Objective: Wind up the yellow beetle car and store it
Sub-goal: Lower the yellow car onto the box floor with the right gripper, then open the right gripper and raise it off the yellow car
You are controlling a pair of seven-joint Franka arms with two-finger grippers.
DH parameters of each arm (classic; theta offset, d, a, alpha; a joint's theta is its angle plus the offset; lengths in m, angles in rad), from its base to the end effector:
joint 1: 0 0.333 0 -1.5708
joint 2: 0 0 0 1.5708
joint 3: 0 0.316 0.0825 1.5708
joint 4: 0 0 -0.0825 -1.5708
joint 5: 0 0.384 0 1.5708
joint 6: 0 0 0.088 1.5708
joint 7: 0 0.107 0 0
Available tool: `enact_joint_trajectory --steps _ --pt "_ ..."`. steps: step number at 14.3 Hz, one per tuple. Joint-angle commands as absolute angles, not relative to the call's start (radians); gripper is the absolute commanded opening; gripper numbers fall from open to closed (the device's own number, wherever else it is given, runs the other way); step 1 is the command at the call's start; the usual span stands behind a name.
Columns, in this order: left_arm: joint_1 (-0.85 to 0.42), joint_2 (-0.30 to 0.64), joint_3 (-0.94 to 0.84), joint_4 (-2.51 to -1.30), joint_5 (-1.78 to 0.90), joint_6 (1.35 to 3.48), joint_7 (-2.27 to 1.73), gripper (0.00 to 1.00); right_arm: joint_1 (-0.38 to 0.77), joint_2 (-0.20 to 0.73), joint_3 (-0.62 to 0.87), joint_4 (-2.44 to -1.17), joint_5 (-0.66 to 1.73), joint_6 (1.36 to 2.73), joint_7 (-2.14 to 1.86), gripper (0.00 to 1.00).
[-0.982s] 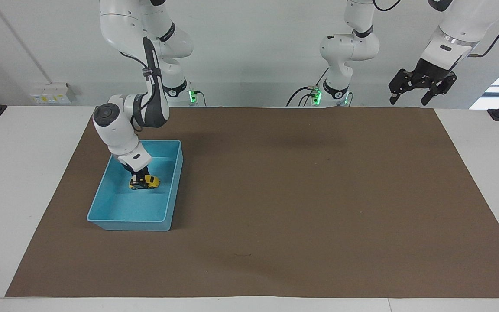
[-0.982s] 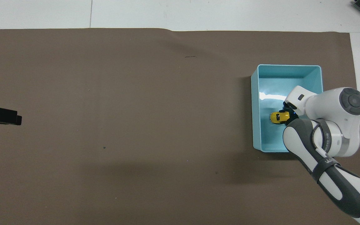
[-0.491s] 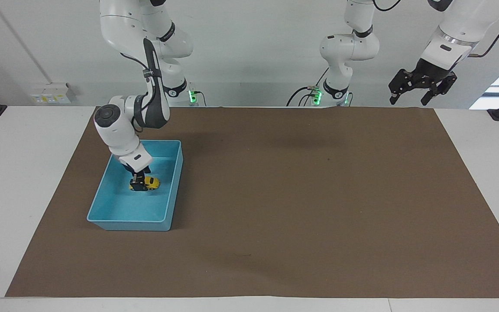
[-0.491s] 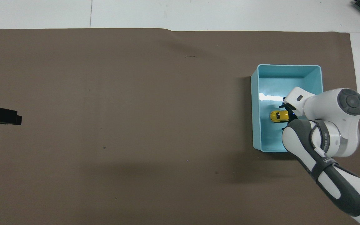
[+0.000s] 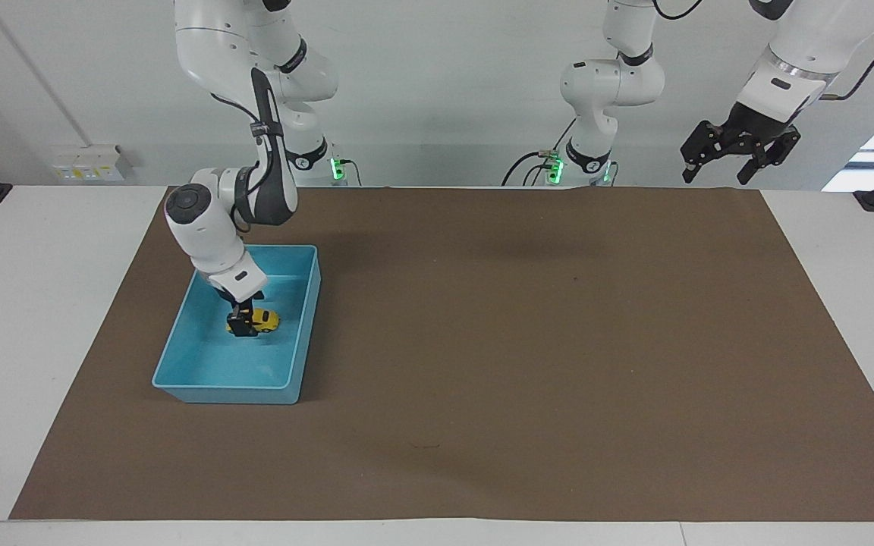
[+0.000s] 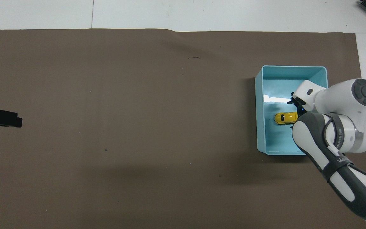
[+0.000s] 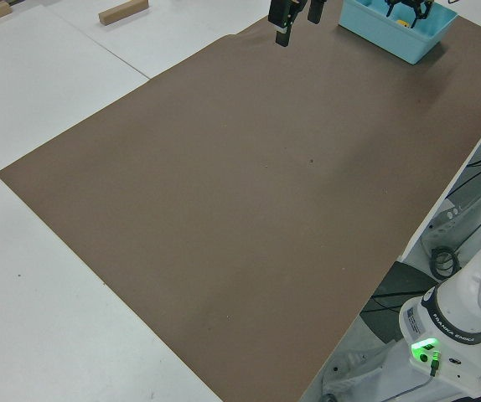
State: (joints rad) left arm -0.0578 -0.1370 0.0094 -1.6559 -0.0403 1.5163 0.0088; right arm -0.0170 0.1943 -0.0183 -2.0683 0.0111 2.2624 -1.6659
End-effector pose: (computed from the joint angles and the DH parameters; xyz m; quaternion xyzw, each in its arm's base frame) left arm 0.5047 -0.0286 0.6525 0.9993 -0.0297 -0.0017 0.0207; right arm 0.5779 -0.0199 0.3387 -0.6881 -0.7256 -0.0018 0.0017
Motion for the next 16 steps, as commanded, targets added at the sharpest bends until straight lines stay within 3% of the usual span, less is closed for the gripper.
enact_joint_trajectory --steps 1,9,16 --pt "-0.049 -0.149 0.005 -1.655 -0.029 1.497 0.015 1.00 -0.026 0.183 -0.008 -2.030 0.014 2.197 -1.654 1.00" --pt "-0.049 -0.149 0.005 -1.655 -0.029 1.497 0.015 1.00 -0.026 0.129 -0.002 -1.916 0.034 2.028 -1.597 1.00" --pt "-0.049 -0.149 0.005 -1.654 -0.029 1.497 0.015 1.00 -0.023 0.123 0.002 -1.859 0.060 1.980 -1.592 1.00"
